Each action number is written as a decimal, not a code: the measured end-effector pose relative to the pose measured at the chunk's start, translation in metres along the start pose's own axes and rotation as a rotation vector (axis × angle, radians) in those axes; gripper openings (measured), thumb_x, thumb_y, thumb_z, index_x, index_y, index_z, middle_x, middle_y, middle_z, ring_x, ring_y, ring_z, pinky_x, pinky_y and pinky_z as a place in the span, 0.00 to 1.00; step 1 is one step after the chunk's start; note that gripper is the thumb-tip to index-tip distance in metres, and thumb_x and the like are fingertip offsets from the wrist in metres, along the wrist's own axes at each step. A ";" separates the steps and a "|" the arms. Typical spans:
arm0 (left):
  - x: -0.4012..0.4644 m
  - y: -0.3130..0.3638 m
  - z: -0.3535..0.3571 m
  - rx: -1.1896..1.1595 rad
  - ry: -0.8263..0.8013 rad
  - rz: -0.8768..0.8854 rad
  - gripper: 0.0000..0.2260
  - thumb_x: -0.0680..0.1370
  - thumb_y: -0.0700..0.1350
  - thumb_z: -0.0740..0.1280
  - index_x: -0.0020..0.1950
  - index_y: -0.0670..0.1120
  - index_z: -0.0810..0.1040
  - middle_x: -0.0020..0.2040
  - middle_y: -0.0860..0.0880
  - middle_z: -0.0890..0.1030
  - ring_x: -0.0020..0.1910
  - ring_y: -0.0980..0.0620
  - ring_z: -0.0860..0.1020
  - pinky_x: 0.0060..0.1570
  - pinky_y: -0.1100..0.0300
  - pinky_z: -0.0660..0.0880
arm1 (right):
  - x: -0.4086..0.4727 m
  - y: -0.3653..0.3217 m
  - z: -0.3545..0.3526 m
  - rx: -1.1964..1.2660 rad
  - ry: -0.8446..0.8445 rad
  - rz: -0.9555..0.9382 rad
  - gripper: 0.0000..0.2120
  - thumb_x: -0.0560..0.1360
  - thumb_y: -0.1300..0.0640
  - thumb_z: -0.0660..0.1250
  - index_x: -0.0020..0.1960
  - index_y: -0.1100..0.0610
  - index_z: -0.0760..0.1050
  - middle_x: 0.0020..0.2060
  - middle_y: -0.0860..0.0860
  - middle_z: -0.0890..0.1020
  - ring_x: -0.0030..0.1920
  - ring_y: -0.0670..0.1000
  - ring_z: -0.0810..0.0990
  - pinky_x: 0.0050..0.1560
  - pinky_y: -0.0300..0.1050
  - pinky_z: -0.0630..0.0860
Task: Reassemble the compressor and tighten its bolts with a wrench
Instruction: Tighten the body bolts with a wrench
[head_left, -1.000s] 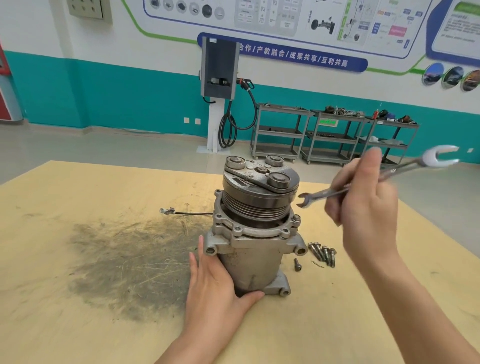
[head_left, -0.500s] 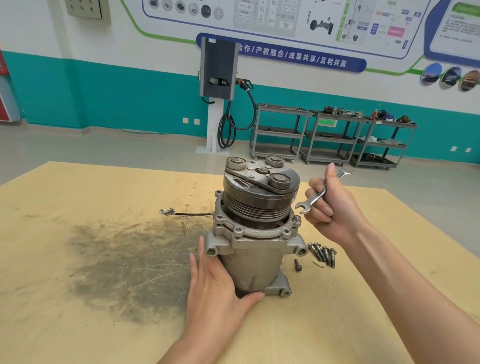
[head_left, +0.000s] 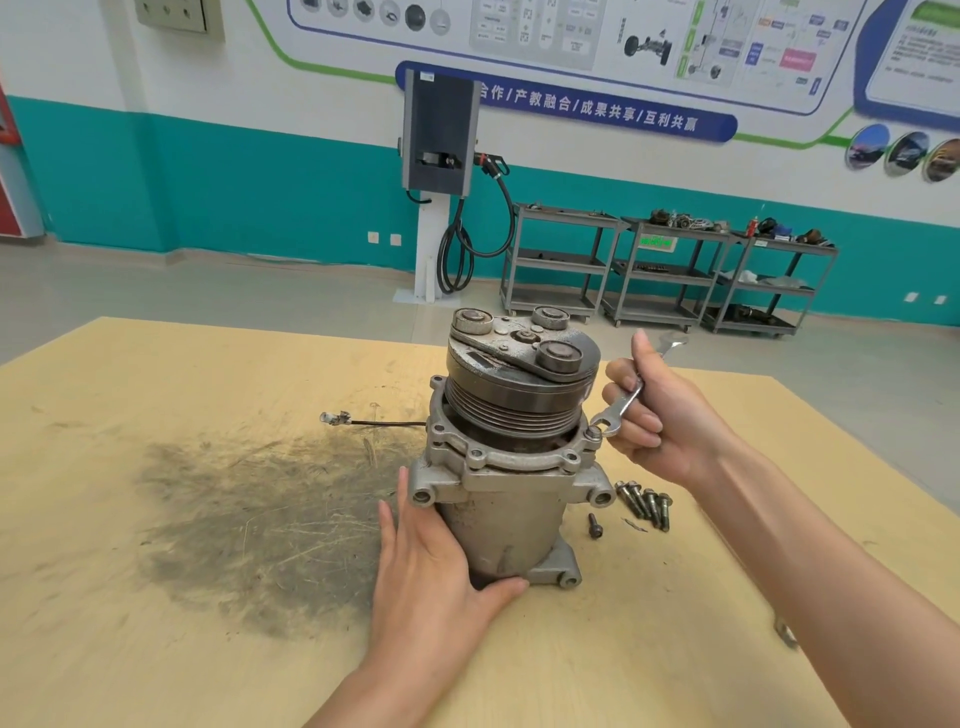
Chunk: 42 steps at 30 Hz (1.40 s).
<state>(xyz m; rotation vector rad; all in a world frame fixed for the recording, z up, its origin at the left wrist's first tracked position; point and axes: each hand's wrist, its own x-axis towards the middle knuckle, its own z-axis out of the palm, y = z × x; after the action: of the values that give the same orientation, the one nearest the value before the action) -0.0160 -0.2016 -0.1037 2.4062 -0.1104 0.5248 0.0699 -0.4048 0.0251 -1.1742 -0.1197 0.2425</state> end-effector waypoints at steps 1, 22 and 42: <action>0.000 0.000 0.000 0.004 0.001 0.003 0.46 0.65 0.70 0.70 0.69 0.53 0.46 0.79 0.47 0.50 0.59 0.62 0.15 0.72 0.60 0.33 | 0.004 0.000 0.001 -0.012 -0.035 0.001 0.28 0.80 0.38 0.52 0.29 0.54 0.68 0.16 0.48 0.61 0.15 0.45 0.58 0.16 0.37 0.57; -0.001 0.000 0.001 -0.021 0.017 -0.011 0.48 0.64 0.68 0.72 0.71 0.50 0.47 0.78 0.46 0.53 0.60 0.65 0.19 0.77 0.53 0.42 | 0.005 0.012 0.010 0.181 0.039 0.060 0.23 0.82 0.44 0.55 0.33 0.56 0.65 0.15 0.48 0.61 0.13 0.43 0.58 0.12 0.33 0.55; -0.001 0.001 0.001 -0.045 0.045 -0.002 0.51 0.64 0.68 0.73 0.73 0.50 0.45 0.79 0.48 0.51 0.69 0.60 0.29 0.75 0.57 0.39 | -0.041 0.055 0.033 0.107 0.571 -0.565 0.23 0.84 0.48 0.53 0.34 0.56 0.69 0.19 0.49 0.63 0.20 0.47 0.60 0.22 0.37 0.60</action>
<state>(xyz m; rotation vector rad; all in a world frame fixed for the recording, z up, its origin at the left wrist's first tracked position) -0.0169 -0.2028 -0.1045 2.3486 -0.0991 0.5693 0.0156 -0.3653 -0.0116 -1.0195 0.0666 -0.5769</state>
